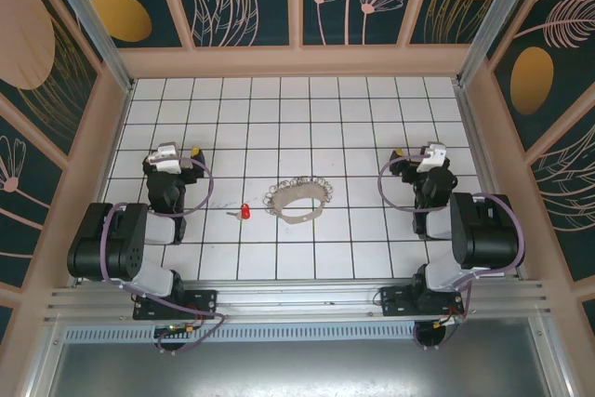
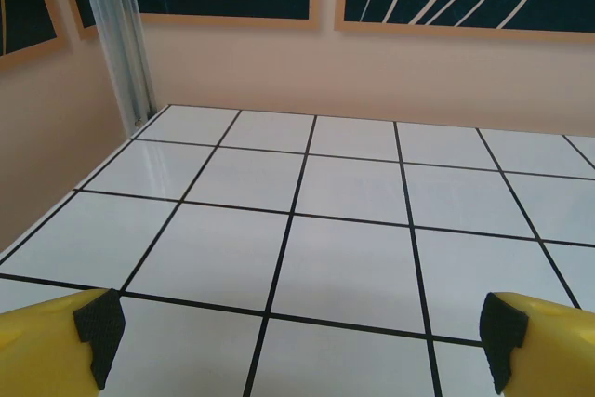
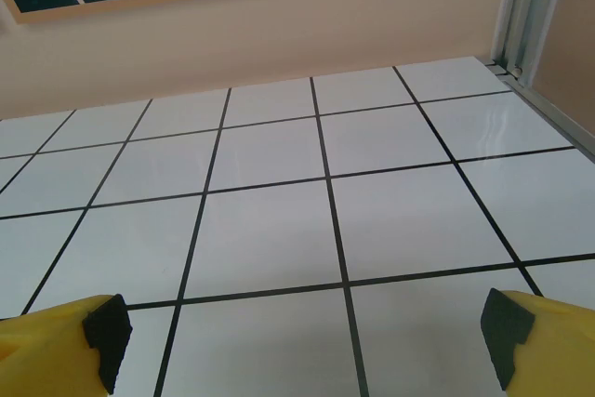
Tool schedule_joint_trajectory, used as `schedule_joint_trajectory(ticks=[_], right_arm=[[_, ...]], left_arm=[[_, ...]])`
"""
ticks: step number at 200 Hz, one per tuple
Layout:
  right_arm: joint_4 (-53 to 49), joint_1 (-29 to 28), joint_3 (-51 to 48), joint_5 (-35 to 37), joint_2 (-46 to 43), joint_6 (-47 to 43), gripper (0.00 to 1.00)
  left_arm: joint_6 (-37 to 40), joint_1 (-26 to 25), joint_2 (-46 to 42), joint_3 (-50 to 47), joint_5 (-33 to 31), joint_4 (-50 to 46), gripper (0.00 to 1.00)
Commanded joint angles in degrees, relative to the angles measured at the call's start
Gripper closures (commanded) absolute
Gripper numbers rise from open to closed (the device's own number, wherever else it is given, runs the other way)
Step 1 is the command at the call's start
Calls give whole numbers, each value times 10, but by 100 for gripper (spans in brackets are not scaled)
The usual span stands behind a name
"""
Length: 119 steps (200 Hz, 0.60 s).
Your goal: Put the keys on the keyring
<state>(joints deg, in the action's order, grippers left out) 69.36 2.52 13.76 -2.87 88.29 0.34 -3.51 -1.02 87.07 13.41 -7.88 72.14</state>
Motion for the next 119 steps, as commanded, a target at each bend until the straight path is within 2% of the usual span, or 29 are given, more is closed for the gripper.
schedule_joint_trajectory(ticks=[1,119], right_arm=[[9,-2,2,3,-2,2,1],[13,10,-1,-20,-2,9,1]], left_arm=[[-3,4,1,2,9,6,1],[-6,4,-1,1,7,6,1]])
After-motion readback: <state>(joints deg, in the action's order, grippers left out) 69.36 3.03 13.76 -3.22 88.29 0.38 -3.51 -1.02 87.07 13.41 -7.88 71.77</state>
